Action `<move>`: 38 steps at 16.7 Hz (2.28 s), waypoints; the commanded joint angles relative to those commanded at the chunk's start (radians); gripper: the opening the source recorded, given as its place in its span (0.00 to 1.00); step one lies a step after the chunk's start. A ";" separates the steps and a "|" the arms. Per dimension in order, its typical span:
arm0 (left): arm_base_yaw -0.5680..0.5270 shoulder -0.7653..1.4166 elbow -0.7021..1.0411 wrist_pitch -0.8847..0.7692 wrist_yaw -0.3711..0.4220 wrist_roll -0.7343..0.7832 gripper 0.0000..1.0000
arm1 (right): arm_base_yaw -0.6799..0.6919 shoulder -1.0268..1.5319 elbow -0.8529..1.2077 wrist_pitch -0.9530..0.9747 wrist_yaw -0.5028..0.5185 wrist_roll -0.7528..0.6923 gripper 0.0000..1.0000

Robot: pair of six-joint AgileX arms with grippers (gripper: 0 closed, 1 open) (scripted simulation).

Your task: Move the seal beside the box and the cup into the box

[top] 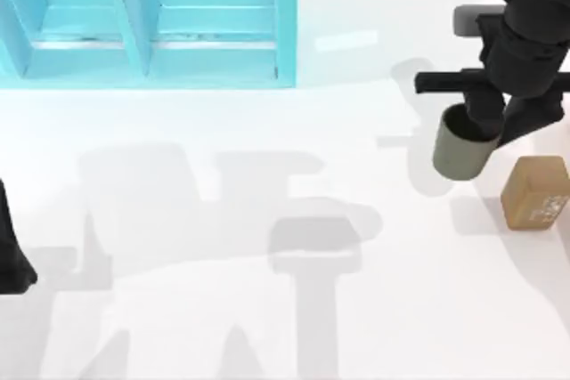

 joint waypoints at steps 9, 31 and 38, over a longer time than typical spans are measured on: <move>0.000 0.000 0.000 0.000 0.000 0.000 1.00 | -0.229 -0.136 -0.176 0.057 0.000 -0.276 0.00; 0.000 0.000 0.000 0.000 0.000 0.000 1.00 | -1.034 -0.465 -0.646 0.269 -0.003 -1.042 0.00; 0.000 0.000 0.000 0.000 0.000 0.000 1.00 | -1.018 -0.422 -0.782 0.448 -0.003 -1.026 0.00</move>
